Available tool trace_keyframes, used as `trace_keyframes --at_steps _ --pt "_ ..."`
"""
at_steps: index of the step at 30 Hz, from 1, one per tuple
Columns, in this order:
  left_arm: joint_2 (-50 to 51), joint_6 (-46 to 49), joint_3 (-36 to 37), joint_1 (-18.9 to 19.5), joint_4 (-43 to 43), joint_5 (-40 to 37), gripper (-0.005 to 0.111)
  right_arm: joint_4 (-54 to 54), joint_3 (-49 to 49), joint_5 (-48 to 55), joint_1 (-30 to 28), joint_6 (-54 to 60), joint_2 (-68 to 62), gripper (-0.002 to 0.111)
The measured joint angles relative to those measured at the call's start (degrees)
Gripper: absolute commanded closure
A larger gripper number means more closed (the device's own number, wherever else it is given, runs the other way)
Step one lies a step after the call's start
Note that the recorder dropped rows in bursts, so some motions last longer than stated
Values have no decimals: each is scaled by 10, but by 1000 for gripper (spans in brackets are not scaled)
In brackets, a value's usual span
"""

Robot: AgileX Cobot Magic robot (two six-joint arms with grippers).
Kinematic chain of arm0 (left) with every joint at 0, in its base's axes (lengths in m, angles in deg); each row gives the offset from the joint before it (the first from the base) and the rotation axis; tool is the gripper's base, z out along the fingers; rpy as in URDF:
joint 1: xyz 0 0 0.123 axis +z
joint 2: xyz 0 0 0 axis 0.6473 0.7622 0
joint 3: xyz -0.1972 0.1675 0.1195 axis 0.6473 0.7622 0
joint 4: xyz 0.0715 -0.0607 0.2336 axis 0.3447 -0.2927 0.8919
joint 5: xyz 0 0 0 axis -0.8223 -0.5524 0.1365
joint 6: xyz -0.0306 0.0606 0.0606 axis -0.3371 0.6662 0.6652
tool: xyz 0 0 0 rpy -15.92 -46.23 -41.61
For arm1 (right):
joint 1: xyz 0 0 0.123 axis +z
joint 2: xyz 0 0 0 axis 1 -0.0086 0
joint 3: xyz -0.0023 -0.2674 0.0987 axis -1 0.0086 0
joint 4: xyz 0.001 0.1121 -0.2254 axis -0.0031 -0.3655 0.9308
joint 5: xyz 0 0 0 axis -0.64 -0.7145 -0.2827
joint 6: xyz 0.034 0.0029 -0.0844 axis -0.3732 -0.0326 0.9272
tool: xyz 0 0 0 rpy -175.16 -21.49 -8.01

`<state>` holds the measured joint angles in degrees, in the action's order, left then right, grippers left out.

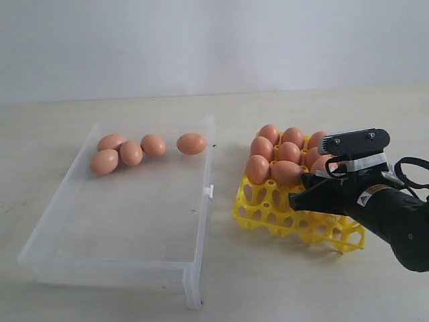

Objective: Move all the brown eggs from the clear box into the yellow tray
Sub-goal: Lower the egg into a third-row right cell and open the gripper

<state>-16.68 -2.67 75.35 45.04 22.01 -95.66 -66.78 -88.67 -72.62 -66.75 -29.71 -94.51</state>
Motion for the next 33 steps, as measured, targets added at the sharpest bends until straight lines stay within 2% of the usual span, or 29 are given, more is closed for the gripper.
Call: trace_keyframes --at_steps 3,9,12,16,33 --pt "0 0 0 0 0 0 107 0 0 2 0 -3 0 96" --pt "0 0 0 0 0 0 107 2 0 4 0 -20 0 64" --pt "0 0 0 0 0 0 107 5 0 4 0 -24 0 54" --pt "0 0 0 0 0 0 107 6 0 8 0 -28 1 50" --pt "0 0 0 0 0 0 107 11 0 25 0 -66 55 50"
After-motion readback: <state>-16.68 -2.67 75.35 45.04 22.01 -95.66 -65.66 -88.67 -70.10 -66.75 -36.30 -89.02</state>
